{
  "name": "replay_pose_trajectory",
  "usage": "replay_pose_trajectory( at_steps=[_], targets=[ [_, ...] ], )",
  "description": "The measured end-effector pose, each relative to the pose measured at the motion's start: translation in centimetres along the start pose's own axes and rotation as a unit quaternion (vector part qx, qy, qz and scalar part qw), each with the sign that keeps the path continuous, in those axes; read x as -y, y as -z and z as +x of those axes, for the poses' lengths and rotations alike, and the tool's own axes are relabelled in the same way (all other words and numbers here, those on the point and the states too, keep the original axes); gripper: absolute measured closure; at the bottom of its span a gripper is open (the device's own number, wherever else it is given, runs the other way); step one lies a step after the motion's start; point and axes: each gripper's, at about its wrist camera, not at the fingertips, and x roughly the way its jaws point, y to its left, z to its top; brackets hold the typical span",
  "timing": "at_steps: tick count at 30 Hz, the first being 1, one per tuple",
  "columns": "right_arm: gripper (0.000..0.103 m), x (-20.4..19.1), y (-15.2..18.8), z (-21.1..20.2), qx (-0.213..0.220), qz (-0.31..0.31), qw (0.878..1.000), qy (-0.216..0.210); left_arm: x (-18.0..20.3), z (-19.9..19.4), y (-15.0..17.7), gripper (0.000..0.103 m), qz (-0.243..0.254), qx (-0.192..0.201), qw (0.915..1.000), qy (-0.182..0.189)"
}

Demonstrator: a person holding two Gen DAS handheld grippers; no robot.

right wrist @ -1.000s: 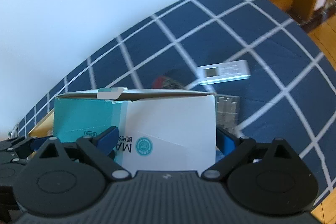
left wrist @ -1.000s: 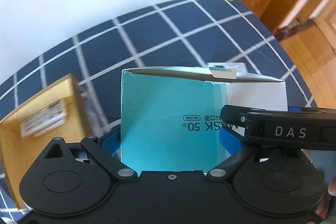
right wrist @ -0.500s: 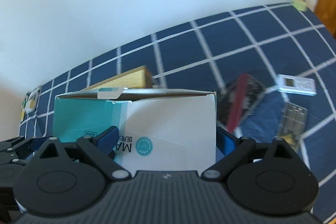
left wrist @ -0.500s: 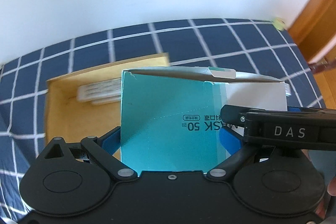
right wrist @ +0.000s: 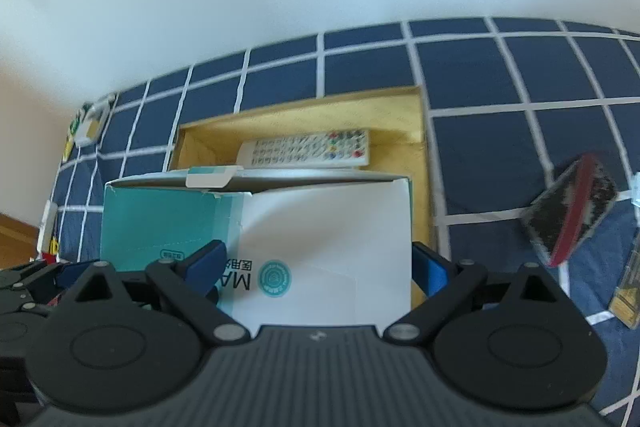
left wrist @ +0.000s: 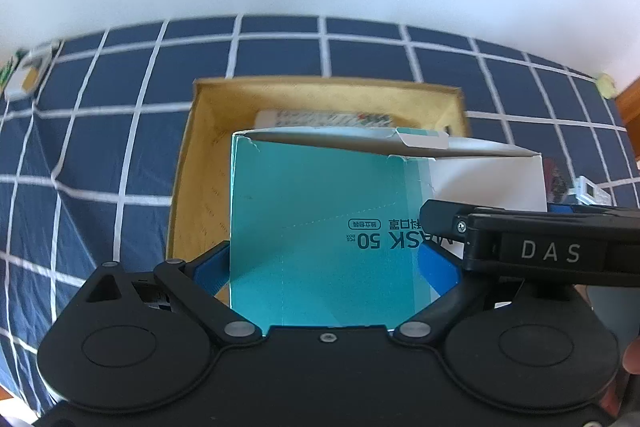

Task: Organize objects
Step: 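Carry the mask box with the right gripper over the cardboard box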

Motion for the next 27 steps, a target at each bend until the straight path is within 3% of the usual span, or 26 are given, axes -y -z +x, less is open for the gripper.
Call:
replay_pose_trajectory(
  at_steps=[13, 27],
  targets=[
    [0.007, -1.2, -0.2, 7.4, -0.065, 0.001, 0.998, 0.010, -3.5, 6.1, -0.2, 0.007, -0.023, -0.059, 0.9980, 0.005],
    [0.007, -0.1, 0.6, 11.4, -0.103, 0.021, 0.994, 0.021, -4.4, 10.0, 0.2, 0.006, -0.023, -0.098, 0.9948, 0.014]
  ],
)
